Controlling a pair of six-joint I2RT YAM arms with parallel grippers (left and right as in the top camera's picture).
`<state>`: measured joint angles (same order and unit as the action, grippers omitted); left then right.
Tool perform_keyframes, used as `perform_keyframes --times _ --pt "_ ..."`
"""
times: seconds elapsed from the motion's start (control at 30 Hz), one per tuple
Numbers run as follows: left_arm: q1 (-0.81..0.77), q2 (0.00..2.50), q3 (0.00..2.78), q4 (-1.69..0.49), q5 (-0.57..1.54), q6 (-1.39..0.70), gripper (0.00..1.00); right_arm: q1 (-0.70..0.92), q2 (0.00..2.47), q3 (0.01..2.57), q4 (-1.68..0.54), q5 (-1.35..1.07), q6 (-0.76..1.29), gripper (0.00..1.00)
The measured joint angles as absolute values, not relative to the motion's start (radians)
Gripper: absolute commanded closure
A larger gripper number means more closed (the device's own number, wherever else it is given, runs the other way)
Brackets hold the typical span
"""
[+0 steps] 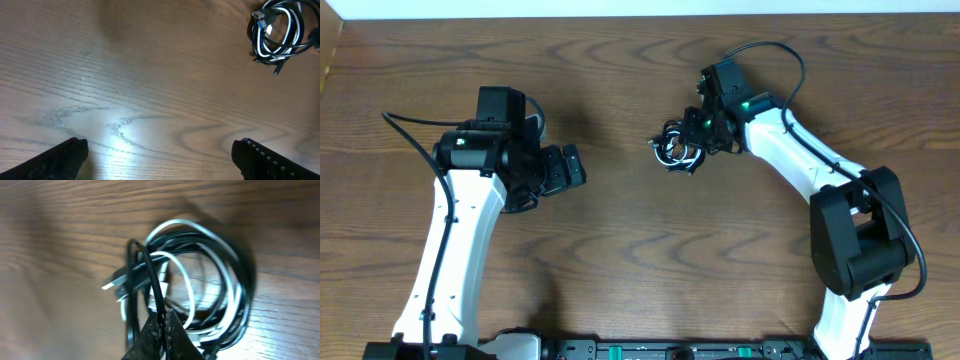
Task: Untangle cables
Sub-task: 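Grasp the tangled black and white cables with the right gripper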
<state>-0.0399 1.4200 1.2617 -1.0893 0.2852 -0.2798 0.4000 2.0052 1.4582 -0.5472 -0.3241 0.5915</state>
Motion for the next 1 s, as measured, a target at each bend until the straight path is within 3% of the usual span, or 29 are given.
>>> perform_keyframes --times 0.2,0.67,0.77,0.8,1.0 --pt "-0.04 1.42 1.262 -1.089 0.285 -0.28 0.02 0.377 1.917 1.486 -0.559 -0.401 0.587 0.98" --pt "-0.04 1.42 1.262 -1.089 0.285 -0.28 0.02 0.375 1.44 1.542 -0.55 -0.454 0.55 0.97" --pt "-0.04 1.42 1.262 -1.089 0.285 -0.28 0.02 0.378 1.427 1.543 -0.617 -0.412 0.54 0.66" --pt "-0.04 1.42 1.262 -1.089 0.285 -0.28 0.02 0.379 1.43 1.543 -0.653 -0.385 0.539 0.59" --pt "-0.04 1.42 1.262 -1.089 0.286 -0.28 0.02 0.379 1.499 1.542 -0.823 -0.168 0.534 0.43"
